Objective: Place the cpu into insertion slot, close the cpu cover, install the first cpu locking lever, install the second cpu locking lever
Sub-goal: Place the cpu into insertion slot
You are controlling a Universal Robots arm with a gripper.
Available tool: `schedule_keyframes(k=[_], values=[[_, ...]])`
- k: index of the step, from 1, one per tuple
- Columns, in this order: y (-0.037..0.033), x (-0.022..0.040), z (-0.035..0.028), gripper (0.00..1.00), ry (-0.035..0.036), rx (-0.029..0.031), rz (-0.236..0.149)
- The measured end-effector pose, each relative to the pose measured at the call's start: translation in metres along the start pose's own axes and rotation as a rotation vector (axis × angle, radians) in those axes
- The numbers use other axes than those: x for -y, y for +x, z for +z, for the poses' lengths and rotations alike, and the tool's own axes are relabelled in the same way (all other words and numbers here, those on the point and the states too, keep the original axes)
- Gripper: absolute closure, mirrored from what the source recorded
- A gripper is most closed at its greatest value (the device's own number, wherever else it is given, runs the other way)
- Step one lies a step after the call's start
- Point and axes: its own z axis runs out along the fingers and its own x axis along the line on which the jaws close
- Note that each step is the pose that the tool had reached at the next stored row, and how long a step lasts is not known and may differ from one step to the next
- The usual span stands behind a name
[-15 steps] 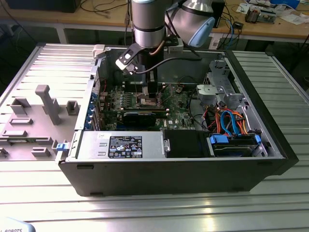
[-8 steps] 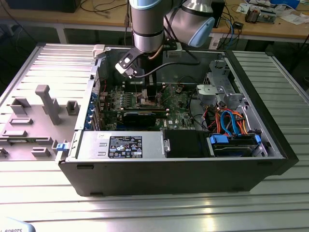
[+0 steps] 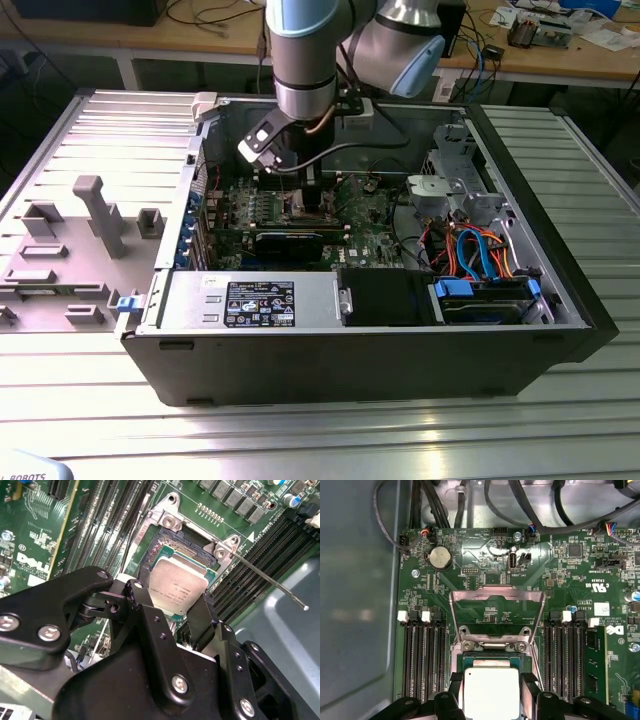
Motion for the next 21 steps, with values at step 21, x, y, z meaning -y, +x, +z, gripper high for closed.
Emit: schedule_keyframes(k=[21], values=[[-0.0005,0.0035,0.013,0.46,-0.0008,0.0233,0.017]])
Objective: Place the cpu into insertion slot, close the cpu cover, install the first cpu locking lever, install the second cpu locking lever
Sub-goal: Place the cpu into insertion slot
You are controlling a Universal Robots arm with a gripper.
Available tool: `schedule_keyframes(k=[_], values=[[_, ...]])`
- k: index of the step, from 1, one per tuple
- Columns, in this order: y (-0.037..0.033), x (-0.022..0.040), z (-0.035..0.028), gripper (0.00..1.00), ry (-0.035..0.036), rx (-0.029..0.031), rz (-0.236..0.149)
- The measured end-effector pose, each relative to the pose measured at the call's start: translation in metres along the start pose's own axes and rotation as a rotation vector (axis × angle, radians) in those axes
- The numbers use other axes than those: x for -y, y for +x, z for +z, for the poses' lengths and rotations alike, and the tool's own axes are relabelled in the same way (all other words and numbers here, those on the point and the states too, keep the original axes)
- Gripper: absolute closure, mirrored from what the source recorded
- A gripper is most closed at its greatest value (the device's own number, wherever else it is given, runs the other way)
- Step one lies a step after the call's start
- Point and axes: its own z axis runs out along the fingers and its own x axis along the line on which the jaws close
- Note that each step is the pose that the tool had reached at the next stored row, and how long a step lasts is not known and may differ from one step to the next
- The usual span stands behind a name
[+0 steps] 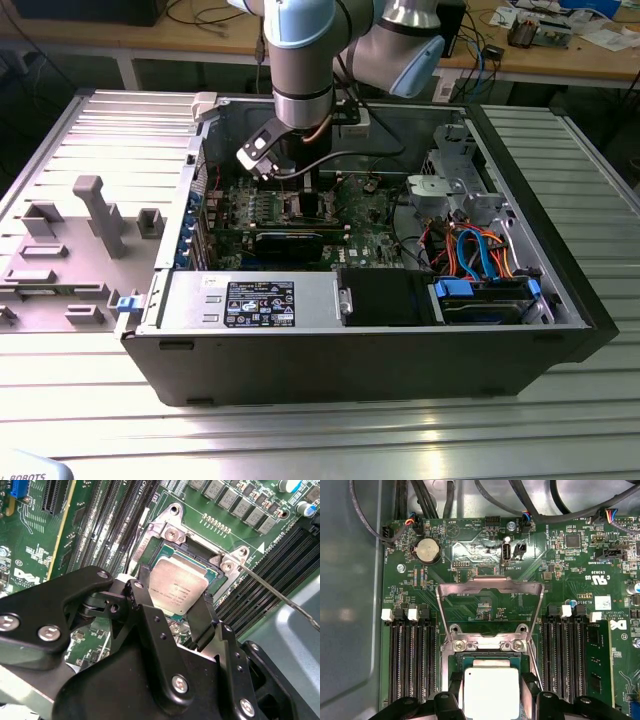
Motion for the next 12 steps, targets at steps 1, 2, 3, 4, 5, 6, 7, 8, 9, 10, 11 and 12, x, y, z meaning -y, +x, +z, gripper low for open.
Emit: schedule_keyframes(k=[1,2,3,4,5,6,7,8,9,10,11,12], values=[[0.0,0.0,0.0,0.46,0.0,0.0,0.0],[0.0,0.0,0.0001,0.46,0.0,0.0,0.0],[0.0,0.0,0.0001,0.46,0.0,0.0,0.0],[0.0,0.0,0.0001,0.46,0.0,0.0001,0.0],[0.0,0.0,0.0002,0.46,-0.0001,-0.0001,0.0],[0.0,0.0,0.0003,0.45,-0.0002,-0.0004,0.0],[0.0,0.0,0.0003,0.39,-0.0003,-0.0003,0.0],[0.0,0.0,0.0003,0.39,-0.0002,-0.0003,0.0],[0.0,0.0,0.0002,0.33,-0.0001,-0.0001,0.0],[0.0,0.0,0.0002,0.33,-0.0001,-0.0001,0.0],[0.0,0.0,0.0002,0.33,0.0,-0.0001,0.0],[0.0002,0.0,0.0002,0.33,0.0,-0.0001,0.0]])
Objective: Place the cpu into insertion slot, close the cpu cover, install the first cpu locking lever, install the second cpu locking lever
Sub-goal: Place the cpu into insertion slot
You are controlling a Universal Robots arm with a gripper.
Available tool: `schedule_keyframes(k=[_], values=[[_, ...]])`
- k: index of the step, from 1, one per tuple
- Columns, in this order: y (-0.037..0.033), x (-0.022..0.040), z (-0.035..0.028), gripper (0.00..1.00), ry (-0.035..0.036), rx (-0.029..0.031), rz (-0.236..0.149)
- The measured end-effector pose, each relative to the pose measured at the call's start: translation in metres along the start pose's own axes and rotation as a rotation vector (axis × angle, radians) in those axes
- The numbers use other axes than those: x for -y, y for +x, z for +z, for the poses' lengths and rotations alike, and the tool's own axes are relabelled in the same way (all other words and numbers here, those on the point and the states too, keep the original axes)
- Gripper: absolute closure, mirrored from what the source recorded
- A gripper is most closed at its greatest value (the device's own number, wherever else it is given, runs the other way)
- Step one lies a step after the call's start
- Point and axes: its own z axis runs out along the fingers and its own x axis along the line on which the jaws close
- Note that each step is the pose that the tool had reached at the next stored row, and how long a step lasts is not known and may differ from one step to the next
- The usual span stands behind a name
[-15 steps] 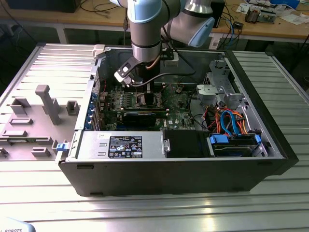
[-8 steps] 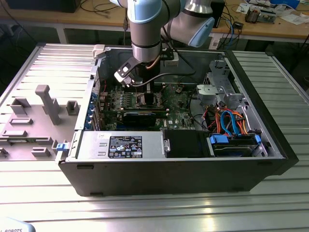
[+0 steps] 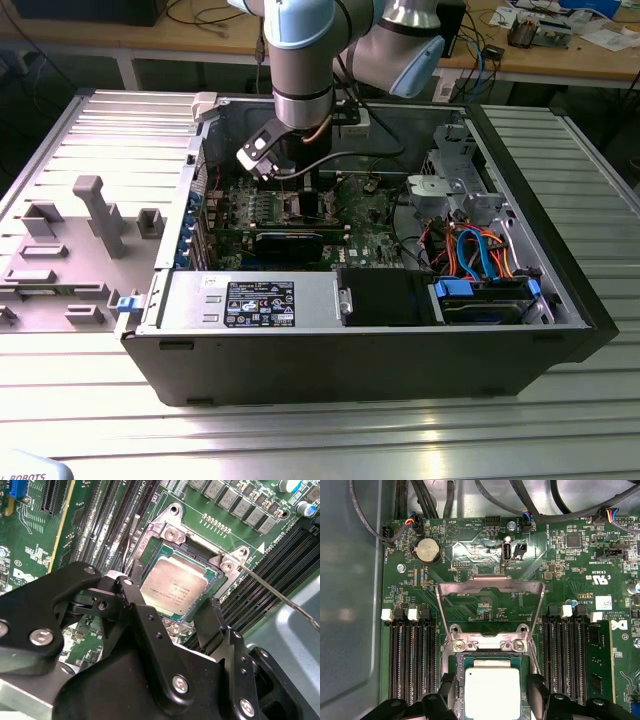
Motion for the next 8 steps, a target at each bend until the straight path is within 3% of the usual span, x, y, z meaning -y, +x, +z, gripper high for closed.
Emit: schedule_keyframes(k=[4,8], values=[[0.0034,0.0,0.0004,0.33,0.0,-0.0012,0.0],[0.0053,-0.0001,0.0015,0.33,0.0,-0.006,0.001]])
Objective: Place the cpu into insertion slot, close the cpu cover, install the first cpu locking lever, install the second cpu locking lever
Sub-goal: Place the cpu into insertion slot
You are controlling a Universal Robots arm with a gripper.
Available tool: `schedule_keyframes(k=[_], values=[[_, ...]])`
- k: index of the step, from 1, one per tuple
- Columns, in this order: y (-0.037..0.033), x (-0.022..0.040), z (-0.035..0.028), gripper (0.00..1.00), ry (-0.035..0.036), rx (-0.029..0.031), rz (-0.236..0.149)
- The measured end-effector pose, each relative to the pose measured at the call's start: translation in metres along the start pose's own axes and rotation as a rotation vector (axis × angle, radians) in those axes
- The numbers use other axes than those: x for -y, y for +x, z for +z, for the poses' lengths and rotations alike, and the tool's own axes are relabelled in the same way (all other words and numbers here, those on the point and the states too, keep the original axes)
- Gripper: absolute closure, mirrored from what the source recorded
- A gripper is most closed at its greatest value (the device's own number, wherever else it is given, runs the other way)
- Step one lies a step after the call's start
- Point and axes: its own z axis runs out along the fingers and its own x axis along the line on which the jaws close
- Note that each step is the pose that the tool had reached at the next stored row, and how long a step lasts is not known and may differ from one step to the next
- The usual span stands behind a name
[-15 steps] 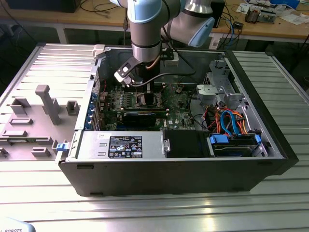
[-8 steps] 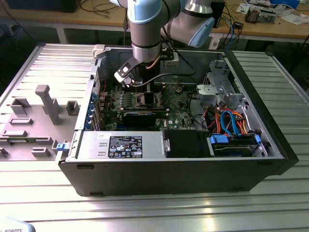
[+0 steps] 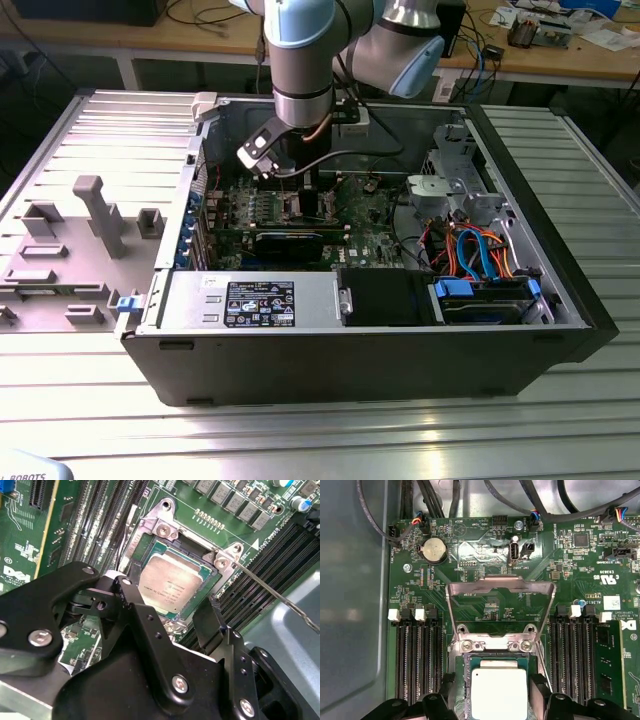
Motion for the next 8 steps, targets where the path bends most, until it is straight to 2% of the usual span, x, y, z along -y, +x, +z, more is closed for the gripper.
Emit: schedule_keyframes(k=[8], values=[[0.0015,-0.0002,0.0005,0.33,0.0001,-0.0016,-0.001]])
